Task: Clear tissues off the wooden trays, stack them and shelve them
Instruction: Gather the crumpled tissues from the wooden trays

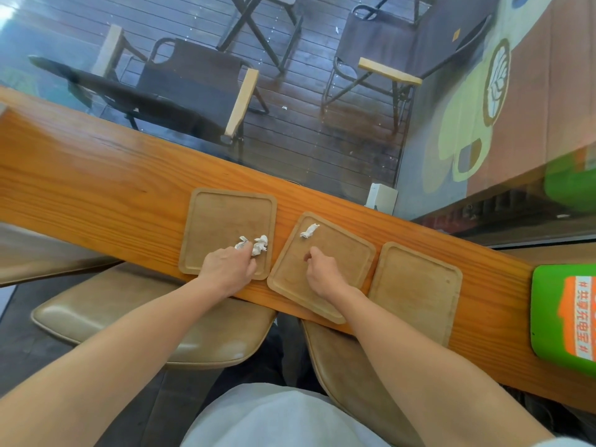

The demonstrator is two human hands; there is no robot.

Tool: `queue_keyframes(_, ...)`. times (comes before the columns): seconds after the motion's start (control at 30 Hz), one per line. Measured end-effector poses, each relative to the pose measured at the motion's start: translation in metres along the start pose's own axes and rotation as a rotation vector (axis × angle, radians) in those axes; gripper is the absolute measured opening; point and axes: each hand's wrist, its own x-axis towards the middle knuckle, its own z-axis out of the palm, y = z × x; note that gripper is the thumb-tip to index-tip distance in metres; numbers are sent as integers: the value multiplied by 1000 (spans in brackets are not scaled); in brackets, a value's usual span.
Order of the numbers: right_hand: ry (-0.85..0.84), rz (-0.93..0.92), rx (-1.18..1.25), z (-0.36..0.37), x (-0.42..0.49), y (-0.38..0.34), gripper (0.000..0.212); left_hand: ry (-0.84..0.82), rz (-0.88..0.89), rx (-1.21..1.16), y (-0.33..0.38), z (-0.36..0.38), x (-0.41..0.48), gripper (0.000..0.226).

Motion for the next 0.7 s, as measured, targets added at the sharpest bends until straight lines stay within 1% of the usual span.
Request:
queue_keyframes(0.07,46,-27,4,-3,3,-4,14,42,-31,23,-5,0,1,17)
queue_keyframes(0.1,74,-41,-14,-4,5,-6,14,62,-46,32,-7,1,2,19)
queue_keyframes(0.27,155,-78,-63,-12,18,-16,36,153,-115,0,-16,5,8,29)
queue_keyframes(0.4,143,-9,-127,-13,28,-18,42,126,-107,-28,-26,10,13,31)
queue_keyframes(0.43,122,15,-131,-12,29,-18,39,103,-103,-34,-28,12,13,32)
queue_keyframes(0.5,87,36,-136,-10,30,-17,26,61,-119,-62,-31,16,13,30)
queue_keyframes(0.57,78,37,-167,-7,28,-15,10,52,-142,-92,-32,19,13,20)
queue_keyframes(0.6,73,46,-177,-4,26,-14,6,52,-144,-98,-33,20,12,15)
queue_keyframes(0.63,70,58,-176,-2,25,-13,5,45,-135,-98,-34,21,12,11)
queue_keyframes(0.7,70,79,-171,2,20,-13,11,12,-106,-101,-37,23,11,8)
